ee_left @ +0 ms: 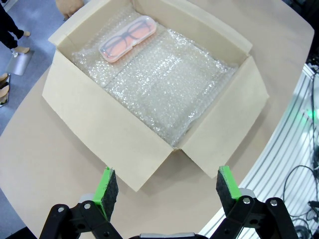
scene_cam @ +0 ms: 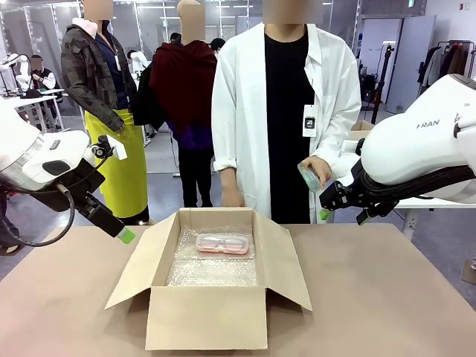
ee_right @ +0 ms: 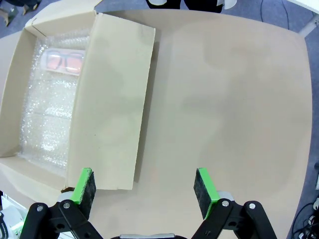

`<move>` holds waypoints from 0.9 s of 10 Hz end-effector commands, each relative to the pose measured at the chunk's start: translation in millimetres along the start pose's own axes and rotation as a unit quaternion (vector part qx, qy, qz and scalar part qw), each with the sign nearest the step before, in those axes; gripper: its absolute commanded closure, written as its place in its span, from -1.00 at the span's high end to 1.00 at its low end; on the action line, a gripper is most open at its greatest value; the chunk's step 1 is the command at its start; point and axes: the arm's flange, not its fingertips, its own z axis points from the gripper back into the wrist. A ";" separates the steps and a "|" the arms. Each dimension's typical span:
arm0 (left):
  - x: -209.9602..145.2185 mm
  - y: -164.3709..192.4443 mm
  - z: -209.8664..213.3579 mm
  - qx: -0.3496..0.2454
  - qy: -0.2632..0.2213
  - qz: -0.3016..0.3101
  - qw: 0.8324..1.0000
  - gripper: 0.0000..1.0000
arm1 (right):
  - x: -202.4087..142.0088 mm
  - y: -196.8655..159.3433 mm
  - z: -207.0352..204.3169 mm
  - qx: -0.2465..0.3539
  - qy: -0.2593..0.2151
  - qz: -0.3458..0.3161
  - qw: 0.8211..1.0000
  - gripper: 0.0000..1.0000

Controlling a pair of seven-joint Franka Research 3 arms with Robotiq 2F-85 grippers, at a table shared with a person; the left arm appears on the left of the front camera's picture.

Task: Pack the glasses set securely to prepare it for shipping.
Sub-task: Put the Glasses case from the right side of the table into the Package Box.

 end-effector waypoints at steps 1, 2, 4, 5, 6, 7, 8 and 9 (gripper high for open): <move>-0.8 1.5 1.3 -0.006 -0.003 -0.004 1.000 1.00 | -0.1 -0.6 -0.5 0.005 0.001 0.005 1.000 1.00; -0.8 1.5 1.3 -0.006 -0.003 -0.004 1.000 1.00 | -0.1 -0.6 -0.5 0.005 0.001 0.005 1.000 1.00; -0.8 1.5 1.3 -0.006 -0.003 -0.004 1.000 1.00 | -0.1 -0.6 -0.5 0.005 0.001 0.005 1.000 1.00; -0.8 1.5 1.3 -0.006 -0.003 -0.004 1.000 1.00 | -0.1 -0.6 -0.5 0.005 0.001 0.005 1.000 1.00; -0.8 1.5 1.3 -0.006 -0.003 -0.004 1.000 1.00 | -0.1 -0.6 -0.5 0.005 0.001 0.005 1.000 1.00; -0.8 1.5 1.3 -0.006 -0.003 -0.004 1.000 1.00 | -0.1 -0.6 -0.5 0.005 0.001 0.005 1.000 1.00; -0.8 1.5 1.3 -0.006 -0.003 -0.004 1.000 1.00 | -0.1 -0.6 -0.5 0.005 0.001 0.005 1.000 1.00; -0.8 1.5 1.3 -0.006 -0.003 -0.004 1.000 1.00 | -0.1 -0.6 -0.5 0.005 0.001 0.005 1.000 1.00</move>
